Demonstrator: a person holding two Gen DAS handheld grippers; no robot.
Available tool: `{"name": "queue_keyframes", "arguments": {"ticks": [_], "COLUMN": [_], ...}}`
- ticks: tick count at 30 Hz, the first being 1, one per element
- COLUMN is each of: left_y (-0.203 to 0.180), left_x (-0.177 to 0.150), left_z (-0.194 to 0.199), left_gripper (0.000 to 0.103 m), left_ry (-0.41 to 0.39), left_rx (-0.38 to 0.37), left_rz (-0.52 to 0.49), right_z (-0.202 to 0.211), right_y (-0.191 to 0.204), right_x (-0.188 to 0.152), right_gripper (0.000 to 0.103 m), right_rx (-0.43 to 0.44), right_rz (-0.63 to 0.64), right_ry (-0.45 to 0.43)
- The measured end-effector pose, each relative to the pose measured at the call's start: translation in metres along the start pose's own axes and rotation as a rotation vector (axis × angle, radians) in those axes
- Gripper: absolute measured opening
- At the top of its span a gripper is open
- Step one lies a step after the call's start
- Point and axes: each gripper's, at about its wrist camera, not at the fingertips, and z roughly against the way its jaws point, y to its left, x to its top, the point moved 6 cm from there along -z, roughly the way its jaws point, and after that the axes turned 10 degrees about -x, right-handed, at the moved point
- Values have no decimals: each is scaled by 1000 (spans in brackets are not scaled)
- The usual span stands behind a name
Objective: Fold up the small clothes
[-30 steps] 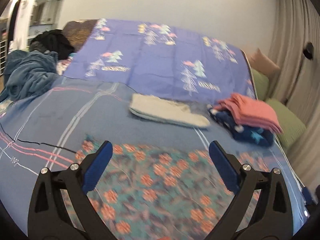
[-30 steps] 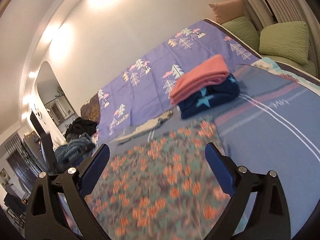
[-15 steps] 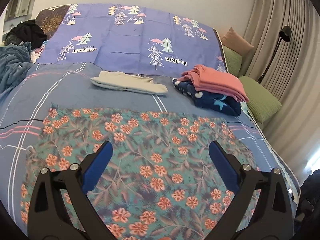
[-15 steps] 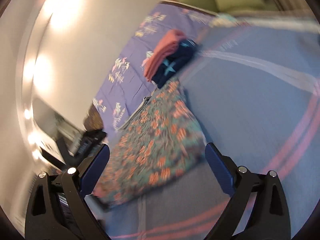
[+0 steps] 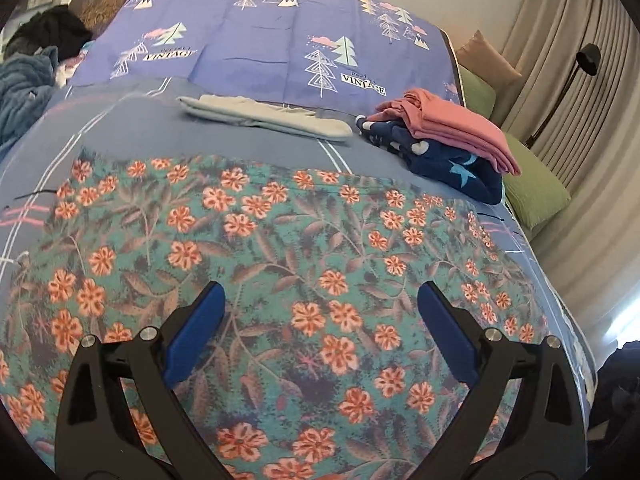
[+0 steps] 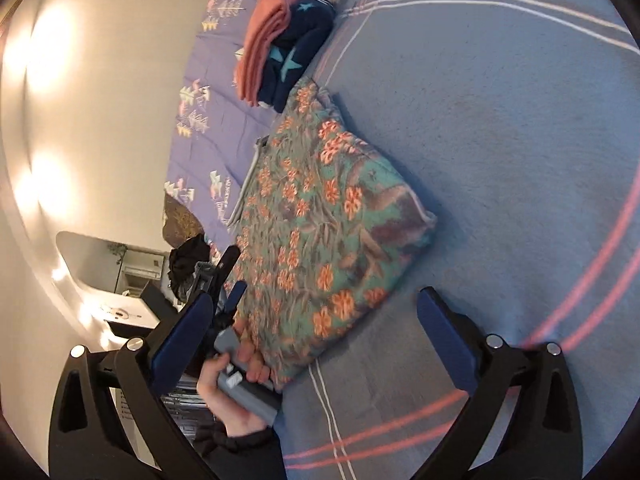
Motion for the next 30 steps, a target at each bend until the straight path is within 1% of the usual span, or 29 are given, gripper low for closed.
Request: {"name": "queue_keyframes", "arguments": {"ticks": [4,8,10,11,15,19,21,23,25,28,30], "left_y": [-3,-2,-1,-1,-1,-3,-3,-3,-3,-3,-3], "left_x": [-3,-2,-2,-1,-2,-2,-2,-2,-1,-1,-1], "left_z": [-1,-3,-3,-3,-4,-4,-4,-4,-3,-3,-2], "left_gripper": [98,98,98,98,98,98,98,98,98,98,98], "left_ry": [8,14,14,13,13,14,14,16,14,14,14], "left_rx": [5,2,-1,-2,-1,1,-1,-6,-10,-10,-10], "left_rz": [-14,-9,-5,-5,-7,-16,-14,-8,-3,-4,-6], "right_z": [-17,-29,-34,-34,-30,-34,-38,-43,-45,-51,-57], "right_y": [12,19,24,24,26,30,32,35,36,39,43], "right_x": [11,23,24,24,14,17,18,18,19,25,28], "right_gripper": [102,102,102,102,102,102,96,87,84,82,78], "right_rx": [-57,-83,-120,-125,-89,-108,-134,-158,-161,-141,-129], "right_rz": [41,110,141,148,167,203,226,246,255,237,234], "right_ry": [-27,-123,-147,-152,-176,-241,-274,-293,-300,-297,-294]}}
